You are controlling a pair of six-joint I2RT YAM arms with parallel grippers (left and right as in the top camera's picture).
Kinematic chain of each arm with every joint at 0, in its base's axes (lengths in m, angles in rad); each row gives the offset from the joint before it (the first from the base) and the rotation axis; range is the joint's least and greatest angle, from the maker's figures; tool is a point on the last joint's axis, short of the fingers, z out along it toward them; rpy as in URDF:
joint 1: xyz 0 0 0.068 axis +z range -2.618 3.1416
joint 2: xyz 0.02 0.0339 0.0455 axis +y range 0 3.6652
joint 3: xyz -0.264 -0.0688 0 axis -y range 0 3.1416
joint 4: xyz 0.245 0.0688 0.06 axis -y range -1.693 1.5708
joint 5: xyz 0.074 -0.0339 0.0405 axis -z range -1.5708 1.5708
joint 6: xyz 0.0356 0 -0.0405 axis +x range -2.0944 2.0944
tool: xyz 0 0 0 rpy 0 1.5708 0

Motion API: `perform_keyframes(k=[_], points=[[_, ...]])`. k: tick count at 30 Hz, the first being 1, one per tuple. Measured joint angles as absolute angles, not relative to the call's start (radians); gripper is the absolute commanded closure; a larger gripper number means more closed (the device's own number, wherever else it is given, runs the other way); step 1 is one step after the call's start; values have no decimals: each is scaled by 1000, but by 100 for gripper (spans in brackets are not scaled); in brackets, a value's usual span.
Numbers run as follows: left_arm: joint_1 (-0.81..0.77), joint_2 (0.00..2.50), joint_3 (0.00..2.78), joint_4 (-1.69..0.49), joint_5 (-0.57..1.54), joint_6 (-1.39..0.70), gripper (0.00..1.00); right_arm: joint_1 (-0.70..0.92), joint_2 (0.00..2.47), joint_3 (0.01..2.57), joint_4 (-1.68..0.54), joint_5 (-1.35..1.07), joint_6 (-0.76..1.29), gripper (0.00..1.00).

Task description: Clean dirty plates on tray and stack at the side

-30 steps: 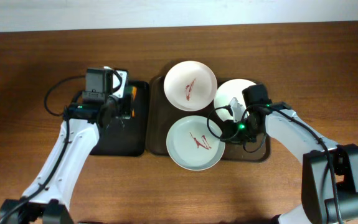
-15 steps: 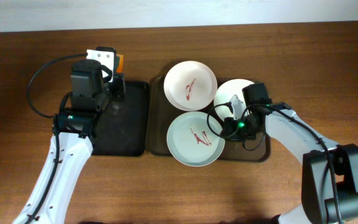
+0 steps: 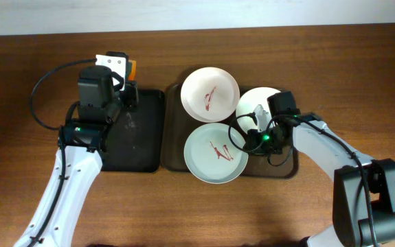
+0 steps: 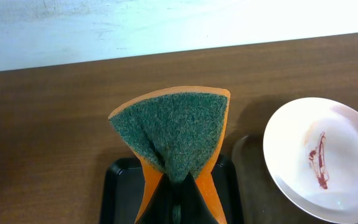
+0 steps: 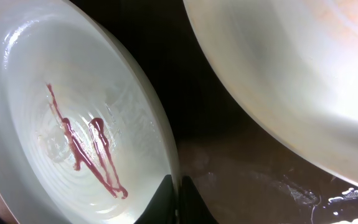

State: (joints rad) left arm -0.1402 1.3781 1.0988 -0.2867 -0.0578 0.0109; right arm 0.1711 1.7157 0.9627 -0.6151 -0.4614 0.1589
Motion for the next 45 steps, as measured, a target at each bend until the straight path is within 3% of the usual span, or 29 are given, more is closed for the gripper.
perform_keyframes(k=[16, 24, 30, 41, 45], points=[[-140, 1378, 1099, -276, -60, 10, 100, 171, 1716, 963, -616, -461, 161, 96], [-140, 1468, 1098, -469, -52, 10, 100, 171, 1716, 963, -615, -461, 161, 96], [-140, 1654, 1089, -602, 28, 2, 100, 171, 1716, 963, -616, -461, 161, 96], [-140, 1666, 1089, -629, 87, -11, 100, 171, 1716, 963, -616, -461, 161, 96], [-140, 1666, 1092, -629, 234, -22, 100, 171, 1716, 963, -616, -461, 162, 96]])
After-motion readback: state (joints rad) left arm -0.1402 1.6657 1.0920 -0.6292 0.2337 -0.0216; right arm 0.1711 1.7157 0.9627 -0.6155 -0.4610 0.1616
